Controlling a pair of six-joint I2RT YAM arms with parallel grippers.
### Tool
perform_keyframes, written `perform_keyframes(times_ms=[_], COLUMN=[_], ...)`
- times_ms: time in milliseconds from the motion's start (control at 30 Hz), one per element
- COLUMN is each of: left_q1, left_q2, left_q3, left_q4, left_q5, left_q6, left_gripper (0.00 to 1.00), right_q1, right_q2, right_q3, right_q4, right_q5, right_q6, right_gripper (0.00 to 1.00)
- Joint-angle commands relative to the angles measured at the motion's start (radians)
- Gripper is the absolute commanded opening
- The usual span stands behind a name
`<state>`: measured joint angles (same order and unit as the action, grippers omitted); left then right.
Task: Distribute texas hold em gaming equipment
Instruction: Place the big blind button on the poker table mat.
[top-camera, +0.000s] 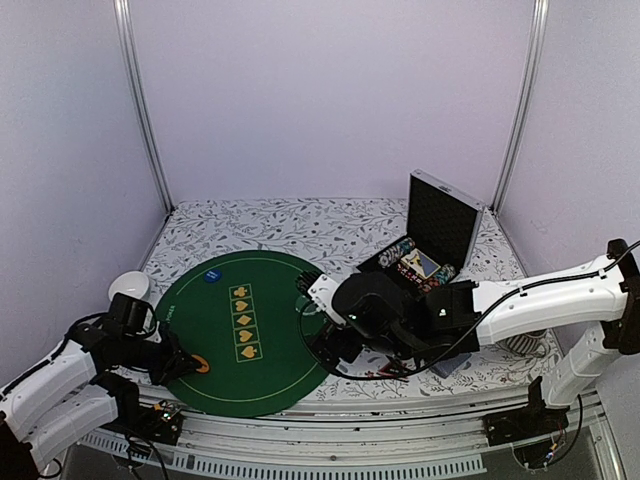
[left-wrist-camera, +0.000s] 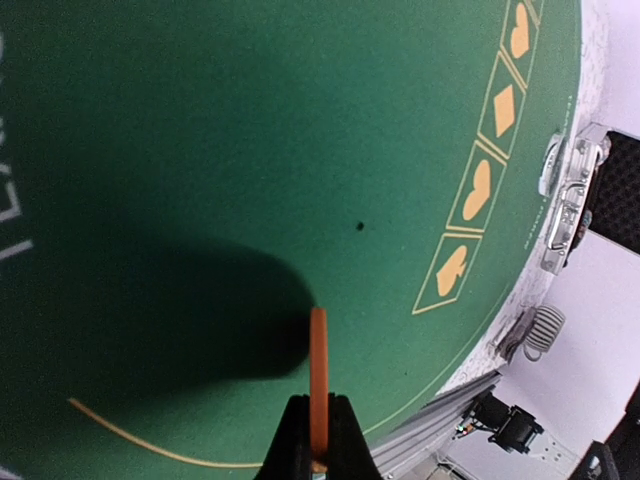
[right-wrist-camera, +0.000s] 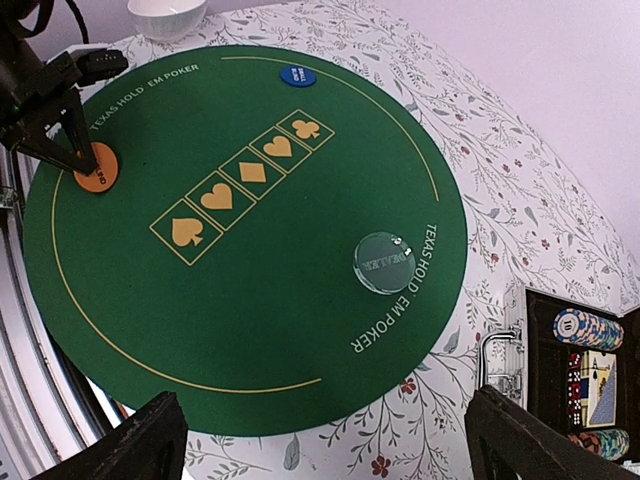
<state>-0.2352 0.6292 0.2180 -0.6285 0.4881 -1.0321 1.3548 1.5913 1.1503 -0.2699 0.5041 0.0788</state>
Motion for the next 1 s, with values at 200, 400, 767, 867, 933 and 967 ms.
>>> perform_keyframes(times_ms=[200, 400, 767, 867, 933, 967], left_q1=[0.025, 0.035, 0.033, 0.033, 0.033, 0.031], left_q2=[0.0, -0.013, 0.029, 0.014, -0.006, -0.01], left_q3=[-0.031, 0.017, 0.329, 0.378, 0.418, 0.437], left_q4=[-0.07, -0.173, -0.287, -0.234, -0.172, -0.136], left_q5=[-0.025, -0.105, -0.363, -0.383, -0.406, -0.414], left_q6=[-0.077, -0.06, 0.056, 0.075, 0.12, 0.162], left_gripper=[0.0, 0.29, 0.98, 0.98, 0.98, 0.98], right_q1=[0.001, 0.001, 0.001, -0.002, -0.019, -0.034], right_q2=[-0.038, -0.048, -0.04, -0.052, -0.061, -0.064], right_q3=[-0.007, 0.0, 0.028, 0.039, 0.05, 0.078], right_q4=[-0.001, -0.01, -0.019, -0.035, -0.072, -0.104], right_q5=[0.02, 0.018, 0.014, 0.038, 0.021, 0.01], right_q6=[0.016, 0.012, 0.0, 0.013, 0.029, 0.06], right_gripper=[0.99, 0.99, 0.99, 0.99, 0.99, 0.99])
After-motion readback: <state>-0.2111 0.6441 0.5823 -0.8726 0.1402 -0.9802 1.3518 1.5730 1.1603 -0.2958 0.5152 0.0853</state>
